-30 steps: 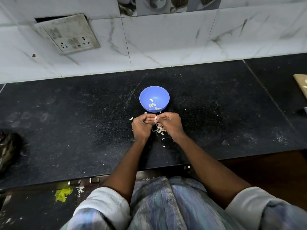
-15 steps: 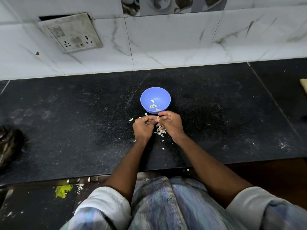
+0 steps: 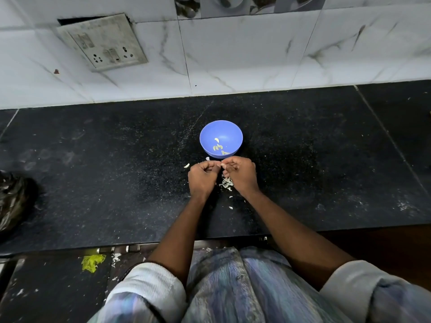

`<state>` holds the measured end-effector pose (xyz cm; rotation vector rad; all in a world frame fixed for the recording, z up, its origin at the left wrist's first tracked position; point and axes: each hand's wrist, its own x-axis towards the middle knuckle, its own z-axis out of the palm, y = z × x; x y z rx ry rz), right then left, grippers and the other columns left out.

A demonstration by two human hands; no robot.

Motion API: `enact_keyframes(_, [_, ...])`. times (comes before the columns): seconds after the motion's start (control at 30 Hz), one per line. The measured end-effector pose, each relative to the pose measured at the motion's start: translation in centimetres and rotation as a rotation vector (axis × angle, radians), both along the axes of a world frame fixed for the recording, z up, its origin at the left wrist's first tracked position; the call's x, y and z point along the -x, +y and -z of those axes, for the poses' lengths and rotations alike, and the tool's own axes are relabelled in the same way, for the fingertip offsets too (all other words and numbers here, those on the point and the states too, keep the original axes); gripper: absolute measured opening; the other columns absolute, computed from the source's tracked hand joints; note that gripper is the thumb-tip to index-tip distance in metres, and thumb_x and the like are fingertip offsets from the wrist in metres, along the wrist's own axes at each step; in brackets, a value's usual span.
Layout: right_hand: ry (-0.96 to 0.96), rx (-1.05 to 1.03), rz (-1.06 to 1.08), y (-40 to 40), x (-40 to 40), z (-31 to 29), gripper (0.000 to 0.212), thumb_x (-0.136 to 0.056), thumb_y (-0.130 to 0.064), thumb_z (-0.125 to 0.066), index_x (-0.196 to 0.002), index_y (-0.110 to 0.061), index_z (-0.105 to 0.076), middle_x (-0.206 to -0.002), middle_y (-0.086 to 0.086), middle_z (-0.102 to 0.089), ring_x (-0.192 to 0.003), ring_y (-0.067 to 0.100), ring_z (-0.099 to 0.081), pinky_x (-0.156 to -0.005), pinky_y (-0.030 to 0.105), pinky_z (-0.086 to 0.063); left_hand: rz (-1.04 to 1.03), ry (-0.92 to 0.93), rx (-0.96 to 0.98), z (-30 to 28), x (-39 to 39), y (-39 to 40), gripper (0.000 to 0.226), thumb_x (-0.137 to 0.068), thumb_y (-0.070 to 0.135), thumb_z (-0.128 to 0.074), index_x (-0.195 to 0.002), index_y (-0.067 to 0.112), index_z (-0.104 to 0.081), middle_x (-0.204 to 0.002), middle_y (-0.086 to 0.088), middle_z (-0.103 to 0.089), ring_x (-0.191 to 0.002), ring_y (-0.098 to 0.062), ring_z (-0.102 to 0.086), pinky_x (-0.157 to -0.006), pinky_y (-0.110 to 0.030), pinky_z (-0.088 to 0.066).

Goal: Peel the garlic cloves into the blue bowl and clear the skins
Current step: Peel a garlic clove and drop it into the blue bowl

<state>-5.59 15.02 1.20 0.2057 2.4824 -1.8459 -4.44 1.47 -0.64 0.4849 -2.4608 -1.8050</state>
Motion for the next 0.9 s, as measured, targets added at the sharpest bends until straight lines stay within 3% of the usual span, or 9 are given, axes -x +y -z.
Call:
enact_keyframes(0.1, [0.004, -0.015, 0.006, 0.0, -0.1, 0.2, 0.015, -0.093, 0.006, -0.067, -0.098, -0.003, -0.078, -0.078, 0.003, -0.076, -0.063, 0.007, -0.071, -0.063, 0.02, -0.058, 0.032, -0.001, -0.023, 0.1, -0.1, -0.3, 0.009, -0.092, 0.022, -0.077, -0.092, 0.024, -0.086, -0.078, 0.007, -0.08, -0.061, -0.004, -0.064, -0.065, -0.029, -0.055])
enact_keyframes(0.3, [0.029, -0.028, 0.009, 0.0, -0.3, 0.0, 0.014, -0.09, 0.006, -0.07, -0.094, -0.004, -0.079, -0.079, 0.004, -0.077, -0.063, 0.004, -0.07, -0.063, 0.019, -0.057, 0.055, 0.021, 0.006, 0.0, -0.2, -0.3, 0.01, -0.092, 0.022, -0.075, -0.091, 0.022, -0.086, -0.072, 0.004, -0.078, -0.055, -0.004, -0.059, -0.06, -0.028, -0.05])
enact_keyframes(0.43, [0.008, -0.001, 0.037, 0.2, 0.0, 0.1, 0.015, -0.087, 0.004, -0.074, -0.092, -0.008, -0.08, -0.076, 0.001, -0.077, -0.066, 0.013, -0.074, -0.065, 0.025, -0.06, 0.123, 0.038, 0.057, -0.2, 0.0, -0.5, 0.015, -0.091, 0.027, -0.07, -0.092, 0.023, -0.085, -0.075, 0.008, -0.079, -0.067, -0.013, -0.074, -0.067, -0.032, -0.061])
enact_keyframes(0.63, [0.015, 0.015, 0.063, 0.2, 0.0, 0.7, 0.015, -0.084, 0.004, -0.074, -0.087, -0.01, -0.081, -0.077, 0.002, -0.078, -0.069, 0.015, -0.074, -0.07, 0.036, -0.064, 0.17, 0.034, 0.165, -0.2, 0.5, -0.6, 0.018, -0.093, 0.013, -0.071, -0.078, 0.011, -0.081, -0.07, 0.012, -0.076, -0.06, -0.003, -0.058, -0.06, -0.031, -0.055])
enact_keyframes(0.8, [0.009, 0.028, 0.076, 0.1, 0.1, 0.6, 0.014, -0.085, 0.005, -0.074, -0.091, -0.006, -0.081, -0.077, 0.002, -0.078, -0.068, 0.011, -0.074, -0.067, 0.031, -0.063, 0.21, 0.062, 0.349, -1.0, 0.6, -0.2, 0.024, -0.09, 0.013, -0.064, -0.068, 0.013, -0.072, -0.052, -0.002, -0.058, -0.053, -0.019, -0.043, -0.055, -0.031, -0.042])
enact_keyframes(0.9, [0.01, 0.045, 0.051, 0.0, 0.2, 0.7, 0.013, -0.085, 0.004, -0.075, -0.091, -0.006, -0.081, -0.077, 0.003, -0.078, -0.066, 0.009, -0.072, -0.064, 0.026, -0.059, 0.209, 0.065, 0.391, -1.0, 0.5, -0.1, 0.021, -0.09, 0.016, -0.063, -0.072, 0.013, -0.074, -0.054, -0.003, -0.06, -0.055, -0.026, -0.053, -0.056, -0.034, -0.044])
